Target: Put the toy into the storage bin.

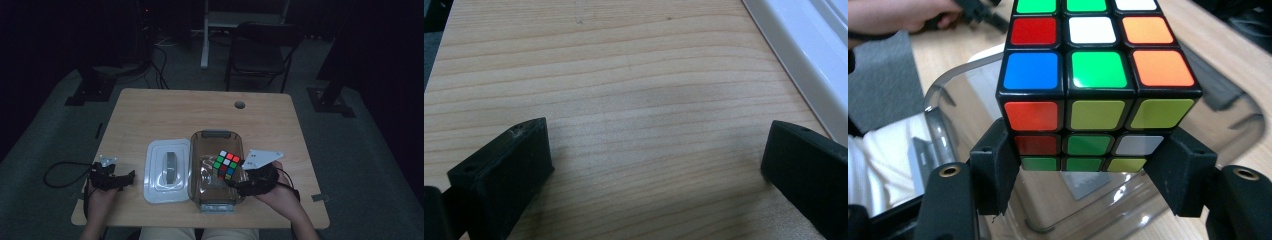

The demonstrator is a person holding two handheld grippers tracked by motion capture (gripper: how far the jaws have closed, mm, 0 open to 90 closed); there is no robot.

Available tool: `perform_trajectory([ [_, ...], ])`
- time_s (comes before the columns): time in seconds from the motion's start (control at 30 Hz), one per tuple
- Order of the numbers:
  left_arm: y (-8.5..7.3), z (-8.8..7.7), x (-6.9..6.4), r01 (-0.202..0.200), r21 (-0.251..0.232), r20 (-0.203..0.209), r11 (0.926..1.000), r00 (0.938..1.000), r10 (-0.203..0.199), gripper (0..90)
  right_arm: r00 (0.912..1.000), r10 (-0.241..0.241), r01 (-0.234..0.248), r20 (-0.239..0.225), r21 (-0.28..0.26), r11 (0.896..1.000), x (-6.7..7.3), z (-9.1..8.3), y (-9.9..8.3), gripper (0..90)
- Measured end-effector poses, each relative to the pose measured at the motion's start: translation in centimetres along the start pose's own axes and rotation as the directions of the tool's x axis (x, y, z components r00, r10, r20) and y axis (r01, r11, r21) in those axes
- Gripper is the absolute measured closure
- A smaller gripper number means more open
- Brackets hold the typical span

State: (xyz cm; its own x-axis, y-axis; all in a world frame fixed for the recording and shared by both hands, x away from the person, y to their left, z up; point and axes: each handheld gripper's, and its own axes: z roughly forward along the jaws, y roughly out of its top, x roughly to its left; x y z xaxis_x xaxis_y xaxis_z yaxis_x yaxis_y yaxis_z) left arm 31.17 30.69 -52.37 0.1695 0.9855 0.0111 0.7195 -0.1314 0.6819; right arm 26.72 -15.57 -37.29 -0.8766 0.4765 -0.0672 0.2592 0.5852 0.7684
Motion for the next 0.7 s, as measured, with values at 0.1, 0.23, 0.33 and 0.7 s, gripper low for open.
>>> perform_trajectory([
  [0.1,0.0,0.0,0.0,0.0,0.0,0.0,1.0,1.0,0.0,0.6,0.9986,-0.018,0.021,-0.05,0.051,0.998,0.0,0.7,0.4,34.3],
  [0.23,0.0,0.0,0.0,0.0,-0.001,0.0,1.0,1.0,0.0,0.6,0.9956,-0.05,0.06,-0.08,0.124,0.99,0.0,1.9,0.6,34.3],
  [0.33,0.0,0.0,0.0,0.0,-0.001,0.0,1.0,1.0,0.0,0.6,0.9926,-0.057,0.074,-0.107,0.16,0.984,0.0,2.8,0.8,34.3],
  [0.7,0.0,0.0,0.0,-0.003,0.0,0.002,1.0,1.0,0.003,0.6,0.9843,-0.107,0.144,-0.14,0.289,0.946,0.3,4.5,1.4,34.3],
])
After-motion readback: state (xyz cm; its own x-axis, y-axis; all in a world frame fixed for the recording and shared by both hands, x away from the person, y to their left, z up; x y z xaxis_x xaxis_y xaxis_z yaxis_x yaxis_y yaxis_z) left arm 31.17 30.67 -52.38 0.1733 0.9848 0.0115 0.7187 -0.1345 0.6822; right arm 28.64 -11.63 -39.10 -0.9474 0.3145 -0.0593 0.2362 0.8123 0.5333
